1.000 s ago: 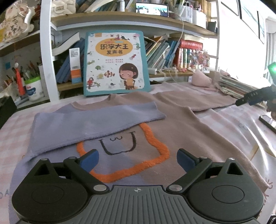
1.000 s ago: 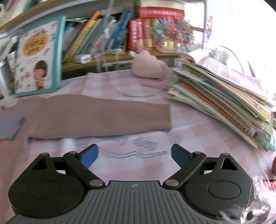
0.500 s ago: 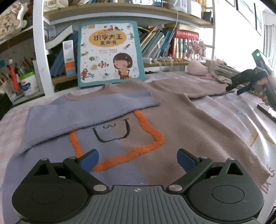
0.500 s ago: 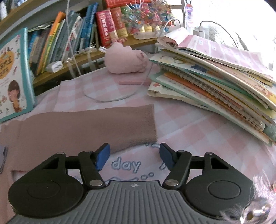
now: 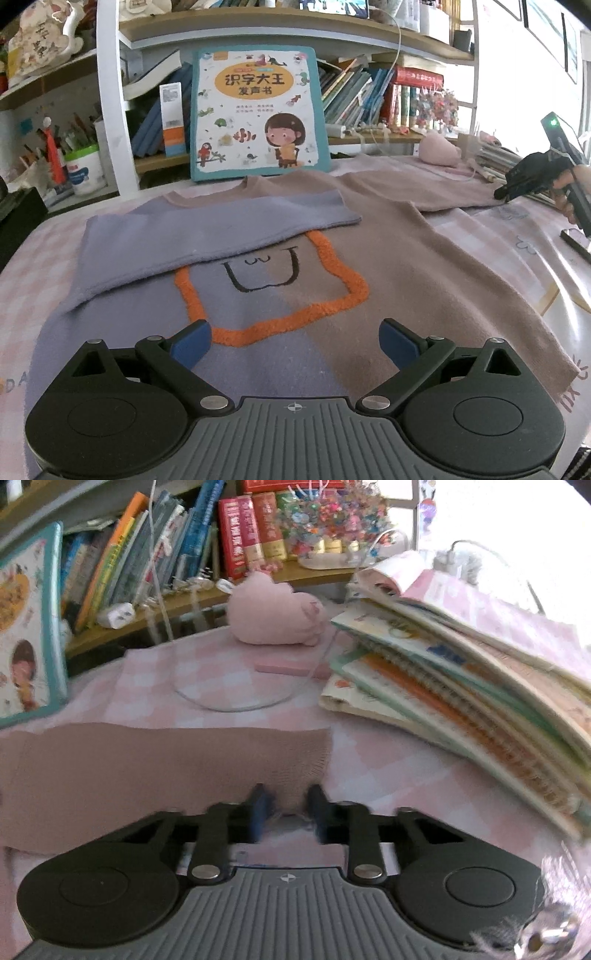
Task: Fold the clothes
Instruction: 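Close the right tool on the taupe sleeve cuff and lift it, then carry the taupe sleeve with the right tool across the sweater body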
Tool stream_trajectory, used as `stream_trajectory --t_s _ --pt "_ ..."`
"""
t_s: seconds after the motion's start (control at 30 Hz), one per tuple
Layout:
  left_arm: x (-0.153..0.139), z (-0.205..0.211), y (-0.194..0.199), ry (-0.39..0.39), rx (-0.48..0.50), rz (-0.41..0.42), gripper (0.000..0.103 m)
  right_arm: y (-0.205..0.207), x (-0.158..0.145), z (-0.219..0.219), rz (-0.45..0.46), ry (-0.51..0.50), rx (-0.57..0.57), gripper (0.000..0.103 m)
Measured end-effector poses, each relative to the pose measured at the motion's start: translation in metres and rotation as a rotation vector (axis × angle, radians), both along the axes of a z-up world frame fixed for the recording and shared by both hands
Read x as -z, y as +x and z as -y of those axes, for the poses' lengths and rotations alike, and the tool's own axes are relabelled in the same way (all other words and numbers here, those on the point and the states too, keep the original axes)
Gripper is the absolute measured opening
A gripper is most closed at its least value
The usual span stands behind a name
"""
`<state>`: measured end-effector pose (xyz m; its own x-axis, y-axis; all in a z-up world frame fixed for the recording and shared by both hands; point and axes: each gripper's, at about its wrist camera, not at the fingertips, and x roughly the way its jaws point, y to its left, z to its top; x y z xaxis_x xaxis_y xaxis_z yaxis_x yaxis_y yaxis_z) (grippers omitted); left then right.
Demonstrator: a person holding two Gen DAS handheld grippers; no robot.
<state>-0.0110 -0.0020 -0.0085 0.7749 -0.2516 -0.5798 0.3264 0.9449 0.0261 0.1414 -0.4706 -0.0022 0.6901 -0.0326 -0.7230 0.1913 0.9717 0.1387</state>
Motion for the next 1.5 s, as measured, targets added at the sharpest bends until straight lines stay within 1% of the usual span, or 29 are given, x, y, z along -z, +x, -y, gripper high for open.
stream_trajectory --t_s 0.1,0.17,0.23,0.4,0.43,0.53,0.7,0.77,0.9,1.0,1.03,1.1,1.23,1.5 --pt "-0.002 -0.001 -0.001 0.002 -0.003 0.006 0.099 0.0 -0.004 -0.005 0.022 0.003 -0.027 0.01" --pt "-0.003 -0.001 -0.002 0.002 -0.006 0.009 0.099 -0.003 -0.009 -0.005 0.068 0.05 -0.048 0.011" --pt "-0.003 -0.001 -0.003 0.003 -0.008 0.01 0.099 -0.004 -0.012 -0.003 0.088 0.115 -0.073 0.011" --pt "-0.003 -0.001 -0.003 0.005 -0.009 0.01 0.099 -0.002 -0.008 0.004 0.063 0.142 -0.027 0.011" --pt "-0.003 0.0 -0.003 0.007 -0.008 0.011 0.099 -0.002 -0.007 0.006 0.056 0.158 -0.02 0.015" --pt "-0.003 0.0 -0.004 0.012 -0.007 0.014 0.099 -0.001 -0.002 0.013 0.029 0.209 0.004 0.019" --pt "-0.004 -0.002 -0.003 0.012 -0.015 0.011 0.099 -0.004 0.003 0.013 0.015 0.297 -0.016 0.022" --pt "-0.004 -0.002 -0.003 0.015 -0.017 0.012 0.099 -0.003 0.002 0.011 0.012 0.303 -0.019 0.023" --pt "-0.005 -0.002 -0.005 0.016 -0.022 0.018 0.099 0.002 0.002 0.017 0.018 0.294 0.039 0.023" --pt "-0.006 -0.004 -0.006 0.013 -0.027 0.018 0.099 0.005 0.003 0.024 0.017 0.318 0.063 0.022" --pt "-0.005 -0.004 -0.006 0.014 -0.031 0.016 0.099 0.005 0.003 0.024 0.014 0.314 0.063 0.016" --pt "-0.003 -0.006 -0.006 0.016 -0.038 0.01 0.099 0.006 0.002 0.021 0.003 0.286 0.04 0.007" --pt "-0.002 -0.008 -0.009 0.011 -0.044 0.005 0.099 0.002 -0.01 0.01 0.021 0.245 -0.003 0.006" --pt "-0.005 -0.009 -0.023 0.009 -0.03 0.033 0.099 -0.013 -0.063 -0.029 0.135 0.261 -0.141 0.006"
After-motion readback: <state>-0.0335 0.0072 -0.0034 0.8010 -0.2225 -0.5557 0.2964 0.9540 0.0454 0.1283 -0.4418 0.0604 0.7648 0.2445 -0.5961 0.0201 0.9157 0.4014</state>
